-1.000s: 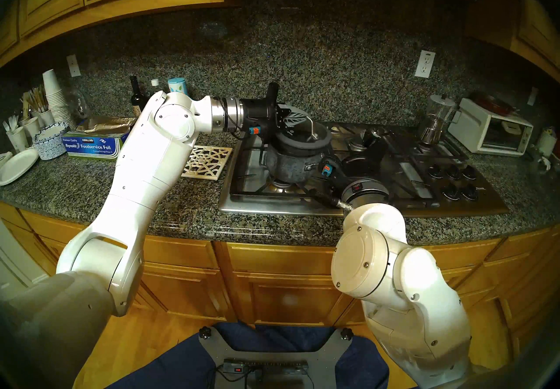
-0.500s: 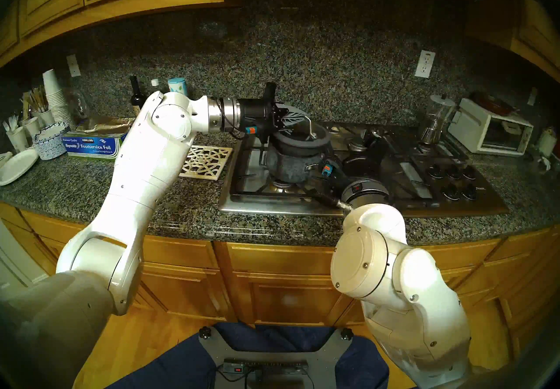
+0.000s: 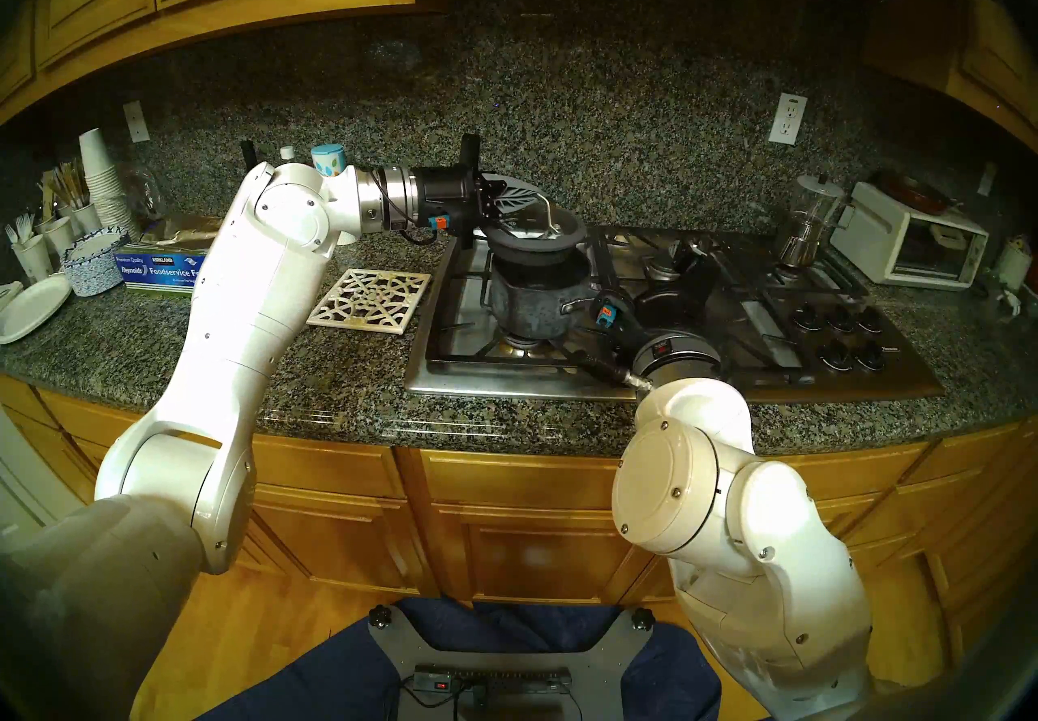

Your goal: Pick up the pot, put it on the stove, take off the pot lid

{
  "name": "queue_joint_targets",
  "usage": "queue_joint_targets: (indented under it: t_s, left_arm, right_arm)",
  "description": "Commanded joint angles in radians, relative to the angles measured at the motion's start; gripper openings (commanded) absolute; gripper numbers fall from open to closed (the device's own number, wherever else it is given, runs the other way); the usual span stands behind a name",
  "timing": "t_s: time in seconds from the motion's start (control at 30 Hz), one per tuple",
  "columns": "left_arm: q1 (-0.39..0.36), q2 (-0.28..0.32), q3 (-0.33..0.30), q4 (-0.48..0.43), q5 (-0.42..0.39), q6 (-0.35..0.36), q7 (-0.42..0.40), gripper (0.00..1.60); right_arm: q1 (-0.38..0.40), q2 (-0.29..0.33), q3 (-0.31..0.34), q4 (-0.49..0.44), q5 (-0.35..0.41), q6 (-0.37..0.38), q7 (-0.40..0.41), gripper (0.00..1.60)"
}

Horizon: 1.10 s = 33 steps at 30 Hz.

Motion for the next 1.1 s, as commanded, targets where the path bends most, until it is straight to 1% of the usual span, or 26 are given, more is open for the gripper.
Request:
queue_joint_targets:
  t_s: [0.0,0.4,0.77,1.07]
  left_arm:
    - [-0.070,0.020,-0.052,-0.001,-0.035,0.001,0.023,0.00]
    - [-0.059,0.075,-0.102,0.040,-0.049,0.001,0.019,0.00]
    - [-0.055,0.141,-0.163,0.110,-0.055,0.001,0.020,0.00]
    - [-0.053,0.177,-0.197,0.174,-0.059,0.001,0.021,0.00]
  right_arm:
    - [0.012,-0.003,-0.002,-0.028,-0.021,-0.002,-0.013,1.60]
    - [0.010,-0.007,-0.003,-0.028,-0.026,-0.002,-0.013,1.60]
    - [0.009,-0.010,-0.003,-0.028,-0.030,-0.002,-0.012,1.60]
    - [0.007,-0.012,-0.004,-0.028,-0.033,-0.002,-0.012,1.60]
